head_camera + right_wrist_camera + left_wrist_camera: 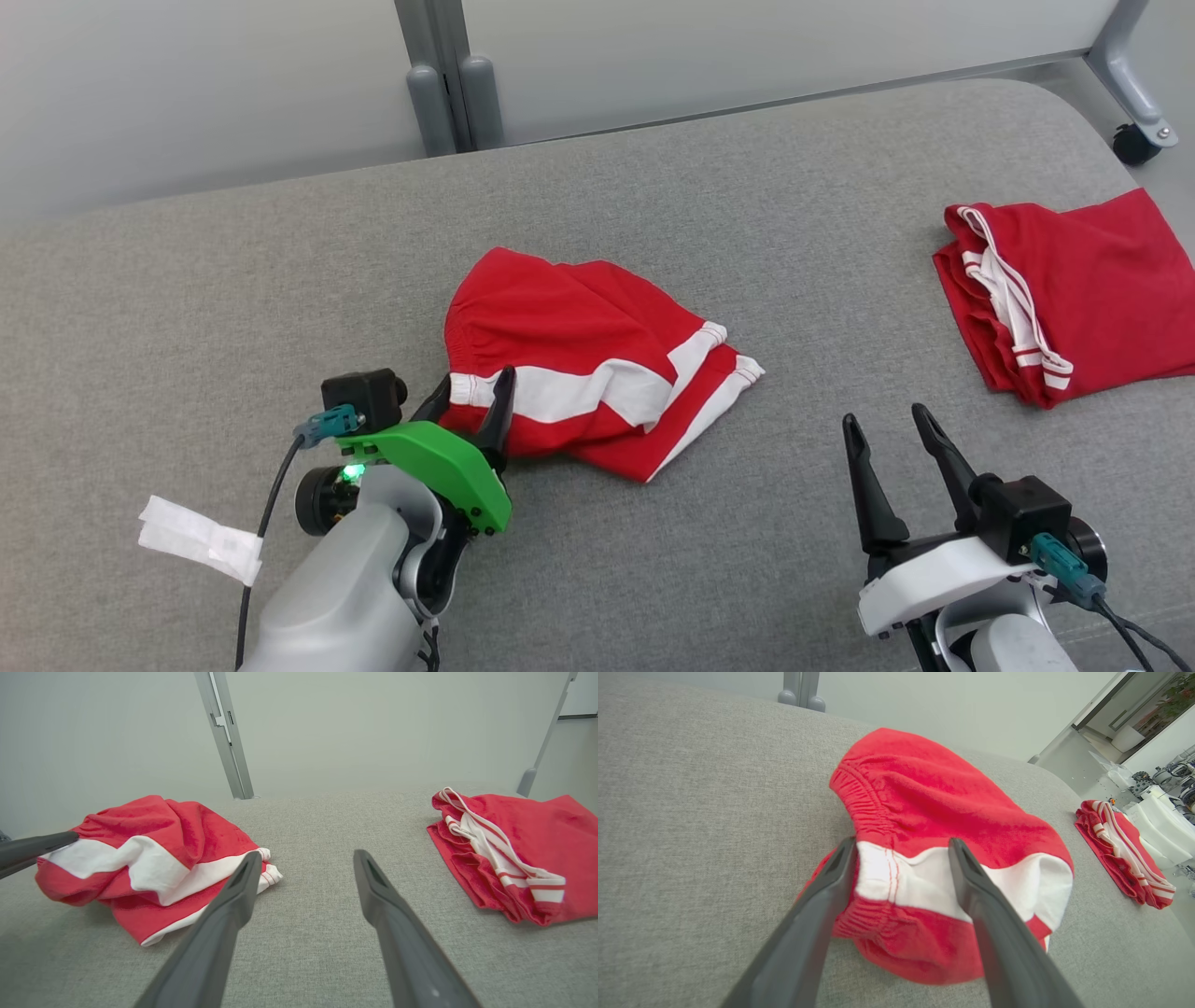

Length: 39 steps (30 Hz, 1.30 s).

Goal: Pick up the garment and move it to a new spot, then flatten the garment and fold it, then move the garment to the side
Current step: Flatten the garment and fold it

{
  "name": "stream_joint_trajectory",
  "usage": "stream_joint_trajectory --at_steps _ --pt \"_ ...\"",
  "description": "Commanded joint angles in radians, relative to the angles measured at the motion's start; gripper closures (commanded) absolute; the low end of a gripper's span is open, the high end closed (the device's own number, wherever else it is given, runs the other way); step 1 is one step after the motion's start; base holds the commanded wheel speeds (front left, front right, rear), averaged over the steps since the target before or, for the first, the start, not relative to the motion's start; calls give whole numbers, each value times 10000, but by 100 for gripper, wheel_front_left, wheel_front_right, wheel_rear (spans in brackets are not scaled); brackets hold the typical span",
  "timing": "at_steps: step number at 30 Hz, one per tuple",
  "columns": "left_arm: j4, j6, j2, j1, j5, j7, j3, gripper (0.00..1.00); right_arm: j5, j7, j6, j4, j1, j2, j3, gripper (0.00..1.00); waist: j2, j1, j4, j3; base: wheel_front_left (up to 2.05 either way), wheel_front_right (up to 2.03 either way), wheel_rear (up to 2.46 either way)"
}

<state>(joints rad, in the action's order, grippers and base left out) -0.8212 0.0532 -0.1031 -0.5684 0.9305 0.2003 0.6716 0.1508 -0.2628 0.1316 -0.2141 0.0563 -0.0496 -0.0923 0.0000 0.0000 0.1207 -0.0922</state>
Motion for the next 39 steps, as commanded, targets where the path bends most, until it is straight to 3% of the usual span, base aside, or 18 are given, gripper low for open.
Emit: stream_joint_trajectory --at_steps 1,8,22,38,39 --pt "20 15 -72 133 -52 -92 15 0 64 -24 -20 -18 -104 -19 -20 0 0 0 24 24 0 0 0" --pt "375 -186 -411 288 -382 -246 309 0 28 -24 -20 36 -139 -19 -28 0 0 0 216 62 0 0 0" --pt "2673 325 -2168 1669 -1207 296 1047 0 31 -24 -20 87 -233 -19 64 0 0 0 384 32 0 0 0" --pt "1889 662 -1932 609 -1130 119 1415 0 -13 -24 -20 89 70 -19 -42 0 0 0 397 -286 0 0 0" --pt "1819 690 -1938 530 -1188 123 1479 67 -9 -24 -20 81 77 -19 -33 0 0 0 430 -299 0 0 0"
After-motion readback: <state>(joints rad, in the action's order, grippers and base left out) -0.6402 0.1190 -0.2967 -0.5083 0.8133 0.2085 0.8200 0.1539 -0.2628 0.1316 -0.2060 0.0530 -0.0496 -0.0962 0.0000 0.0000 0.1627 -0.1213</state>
